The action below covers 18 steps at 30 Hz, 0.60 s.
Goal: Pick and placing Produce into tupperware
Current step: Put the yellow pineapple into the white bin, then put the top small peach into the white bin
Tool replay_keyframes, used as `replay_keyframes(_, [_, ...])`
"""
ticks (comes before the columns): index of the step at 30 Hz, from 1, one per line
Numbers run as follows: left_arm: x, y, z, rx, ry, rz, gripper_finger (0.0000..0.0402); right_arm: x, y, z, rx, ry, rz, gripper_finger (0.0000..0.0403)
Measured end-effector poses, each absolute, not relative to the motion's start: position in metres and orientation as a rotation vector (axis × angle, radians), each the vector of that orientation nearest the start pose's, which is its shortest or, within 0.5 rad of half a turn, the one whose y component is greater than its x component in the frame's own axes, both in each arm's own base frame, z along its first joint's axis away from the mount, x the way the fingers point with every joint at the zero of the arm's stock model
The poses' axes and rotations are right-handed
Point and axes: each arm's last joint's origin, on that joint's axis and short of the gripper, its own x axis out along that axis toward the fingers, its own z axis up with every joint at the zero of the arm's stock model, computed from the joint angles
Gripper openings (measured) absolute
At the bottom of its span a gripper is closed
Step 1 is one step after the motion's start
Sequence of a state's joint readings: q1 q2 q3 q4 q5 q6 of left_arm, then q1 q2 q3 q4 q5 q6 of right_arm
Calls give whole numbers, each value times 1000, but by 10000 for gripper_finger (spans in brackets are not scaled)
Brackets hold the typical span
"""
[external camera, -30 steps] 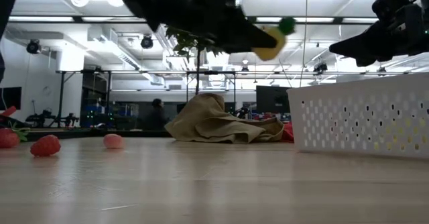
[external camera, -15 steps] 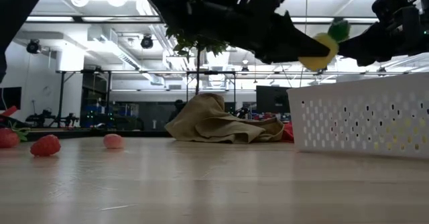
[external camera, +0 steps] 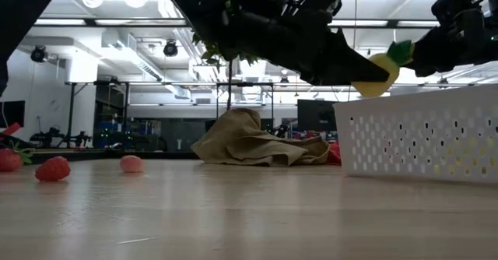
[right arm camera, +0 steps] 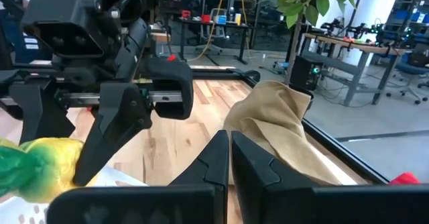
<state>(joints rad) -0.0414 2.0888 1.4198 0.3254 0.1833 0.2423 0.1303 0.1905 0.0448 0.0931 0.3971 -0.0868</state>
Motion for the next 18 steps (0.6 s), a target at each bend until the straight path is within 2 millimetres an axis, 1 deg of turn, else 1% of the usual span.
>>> replay_keyframes(4, [470,-25,196,215,313,-264,173,107,3,172,-100,62,-264,9])
replay_keyframes(13, [470,-25,197,215,310,-263,229,107,3,172,-100,63,-264,9])
replay_keyframes(18, [470,-25,197,215,306,-263,241,107,3,172,-101,63,-264,9])
